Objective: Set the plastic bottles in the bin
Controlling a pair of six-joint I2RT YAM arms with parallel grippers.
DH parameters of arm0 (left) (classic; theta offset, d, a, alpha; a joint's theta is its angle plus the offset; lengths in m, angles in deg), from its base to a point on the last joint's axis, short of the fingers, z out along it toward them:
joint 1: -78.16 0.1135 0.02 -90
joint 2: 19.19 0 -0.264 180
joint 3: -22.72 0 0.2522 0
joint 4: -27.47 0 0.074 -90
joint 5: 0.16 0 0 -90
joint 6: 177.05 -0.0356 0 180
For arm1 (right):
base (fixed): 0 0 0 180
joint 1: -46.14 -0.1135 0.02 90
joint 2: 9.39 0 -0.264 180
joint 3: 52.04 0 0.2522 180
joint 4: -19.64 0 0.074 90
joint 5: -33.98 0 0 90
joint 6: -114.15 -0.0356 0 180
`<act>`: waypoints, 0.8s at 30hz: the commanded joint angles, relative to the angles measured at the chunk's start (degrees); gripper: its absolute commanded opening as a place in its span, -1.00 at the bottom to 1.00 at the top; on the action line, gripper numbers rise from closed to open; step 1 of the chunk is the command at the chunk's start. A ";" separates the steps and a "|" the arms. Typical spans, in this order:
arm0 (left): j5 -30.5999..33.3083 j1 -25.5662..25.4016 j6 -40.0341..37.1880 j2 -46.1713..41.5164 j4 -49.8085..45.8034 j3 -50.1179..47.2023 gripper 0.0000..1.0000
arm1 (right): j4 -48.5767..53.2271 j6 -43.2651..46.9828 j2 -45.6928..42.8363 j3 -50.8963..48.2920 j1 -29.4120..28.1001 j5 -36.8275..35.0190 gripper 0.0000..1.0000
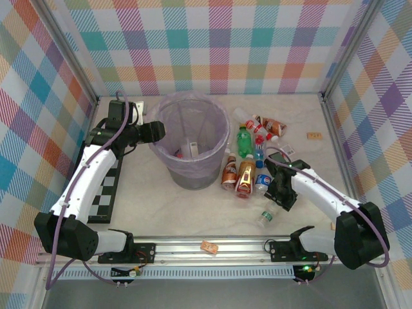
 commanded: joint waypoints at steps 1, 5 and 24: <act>0.53 0.48 -0.92 -0.49 -1.18 -0.12 0.39 | 4.65 0.81 -2.81 2.79 0.38 -1.67 0.02; 0.44 0.48 -0.84 -0.48 -1.07 -0.12 0.39 | 8.77 2.02 -5.48 7.52 0.39 -2.38 0.02; 0.13 0.58 -0.82 -0.18 -1.07 -0.07 0.39 | 9.60 23.50 8.97 62.99 -0.95 10.06 -0.08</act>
